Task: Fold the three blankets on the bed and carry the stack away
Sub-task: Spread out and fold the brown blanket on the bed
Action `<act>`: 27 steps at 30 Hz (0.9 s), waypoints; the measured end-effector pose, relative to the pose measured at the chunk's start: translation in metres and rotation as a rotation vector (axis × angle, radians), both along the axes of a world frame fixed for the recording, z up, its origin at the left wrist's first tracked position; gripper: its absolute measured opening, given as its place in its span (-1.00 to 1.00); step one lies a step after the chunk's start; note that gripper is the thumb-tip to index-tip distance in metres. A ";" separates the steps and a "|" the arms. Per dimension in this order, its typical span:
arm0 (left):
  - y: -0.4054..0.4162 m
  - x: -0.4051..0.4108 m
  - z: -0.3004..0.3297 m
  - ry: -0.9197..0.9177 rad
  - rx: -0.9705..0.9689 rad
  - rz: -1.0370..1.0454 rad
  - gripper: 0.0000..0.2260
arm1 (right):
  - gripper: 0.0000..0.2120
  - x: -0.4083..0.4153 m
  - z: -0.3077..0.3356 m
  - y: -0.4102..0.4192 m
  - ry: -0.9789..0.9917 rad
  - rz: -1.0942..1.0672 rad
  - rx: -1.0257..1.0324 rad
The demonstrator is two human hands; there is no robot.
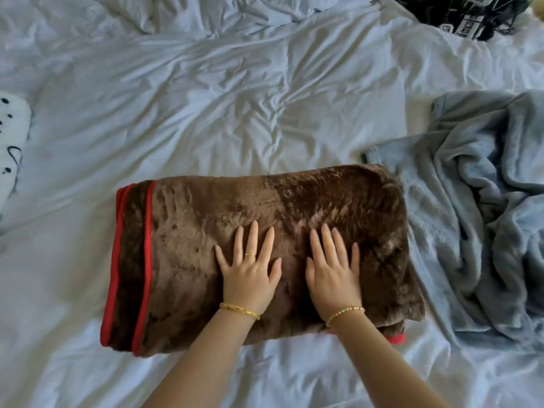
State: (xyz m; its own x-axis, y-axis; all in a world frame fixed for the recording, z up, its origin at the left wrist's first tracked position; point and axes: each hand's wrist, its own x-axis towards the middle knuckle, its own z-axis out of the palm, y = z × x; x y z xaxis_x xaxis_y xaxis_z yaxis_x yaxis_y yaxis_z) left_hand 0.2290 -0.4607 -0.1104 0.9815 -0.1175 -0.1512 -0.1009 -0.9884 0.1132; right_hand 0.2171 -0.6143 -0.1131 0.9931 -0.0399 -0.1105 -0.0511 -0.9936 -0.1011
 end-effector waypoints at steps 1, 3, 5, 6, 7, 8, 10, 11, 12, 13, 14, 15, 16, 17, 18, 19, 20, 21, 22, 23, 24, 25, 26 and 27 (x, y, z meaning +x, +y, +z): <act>0.009 -0.001 -0.003 0.016 0.006 0.006 -0.46 | -0.49 -0.003 -0.002 -0.013 -0.013 -0.014 -0.032; 0.027 -0.003 -0.011 0.045 0.019 0.039 -0.47 | -0.50 -0.009 -0.006 -0.036 -0.014 -0.078 -0.046; 0.041 -0.008 -0.014 0.077 0.037 0.102 -0.46 | -0.43 -0.014 -0.007 -0.056 0.033 -0.181 0.009; 0.045 -0.010 -0.014 0.091 0.046 0.118 -0.46 | -0.36 -0.015 -0.005 -0.064 0.056 -0.243 0.064; 0.048 -0.011 -0.014 0.104 0.048 0.123 -0.46 | -0.29 -0.015 -0.003 -0.070 0.074 -0.325 0.139; 0.050 -0.012 -0.014 0.115 0.045 0.124 -0.46 | -0.24 -0.014 0.000 -0.077 0.095 -0.424 0.231; 0.050 -0.012 -0.012 0.117 0.019 0.125 -0.47 | -0.23 -0.008 0.007 -0.090 0.153 -0.576 0.398; 0.050 -0.012 -0.011 0.115 0.005 0.129 -0.47 | -0.27 -0.004 0.010 -0.098 0.210 -0.622 0.500; 0.051 -0.013 -0.010 0.116 -0.003 0.133 -0.47 | -0.30 -0.001 0.014 -0.105 0.281 -0.671 0.643; 0.053 -0.013 -0.010 0.119 -0.007 0.137 -0.47 | -0.33 0.002 0.019 -0.111 0.356 -0.735 0.826; 0.055 -0.014 -0.010 0.122 -0.005 0.138 -0.48 | -0.33 0.004 0.023 -0.117 0.440 -0.802 1.010; 0.056 -0.016 -0.009 0.128 0.002 0.137 -0.48 | -0.33 0.003 0.027 -0.124 0.536 -0.861 1.160; 0.056 -0.017 -0.009 0.141 0.007 0.135 -0.48 | -0.34 0.002 0.031 -0.129 0.631 -0.903 1.263; 0.056 -0.017 -0.007 0.166 0.003 0.136 -0.48 | -0.35 -0.001 0.034 -0.133 0.704 -0.920 1.328; 0.055 -0.015 -0.004 0.204 -0.007 0.143 -0.48 | -0.35 -0.003 0.037 -0.134 0.756 -0.918 1.369; 0.053 -0.010 0.000 0.254 -0.017 0.155 -0.48 | -0.35 -0.004 0.039 -0.134 0.784 -0.907 1.400; 0.051 -0.005 0.005 0.303 -0.028 0.170 -0.47 | -0.36 -0.003 0.043 -0.130 0.781 -0.891 1.431; 0.048 0.001 0.013 0.328 -0.052 0.181 -0.47 | -0.37 -0.001 0.047 -0.125 0.743 -0.866 1.470; 0.044 0.006 0.022 0.307 -0.108 0.185 -0.47 | -0.40 0.003 0.052 -0.117 0.676 -0.835 1.506; 0.040 0.012 0.033 0.240 -0.212 0.185 -0.49 | -0.44 0.008 0.057 -0.108 0.589 -0.797 1.524; 0.035 0.017 0.045 0.153 -0.359 0.183 -0.53 | -0.50 0.012 0.063 -0.095 0.488 -0.743 1.513; 0.029 0.022 0.059 0.083 -0.517 0.177 -0.58 | -0.56 0.015 0.068 -0.081 0.391 -0.675 1.466; 0.021 0.028 0.074 0.071 -0.651 0.174 -0.60 | -0.63 0.017 0.075 -0.064 0.306 -0.592 1.388; 0.012 0.033 0.089 0.132 -0.761 0.177 -0.57 | -0.69 0.017 0.083 -0.045 0.235 -0.490 1.293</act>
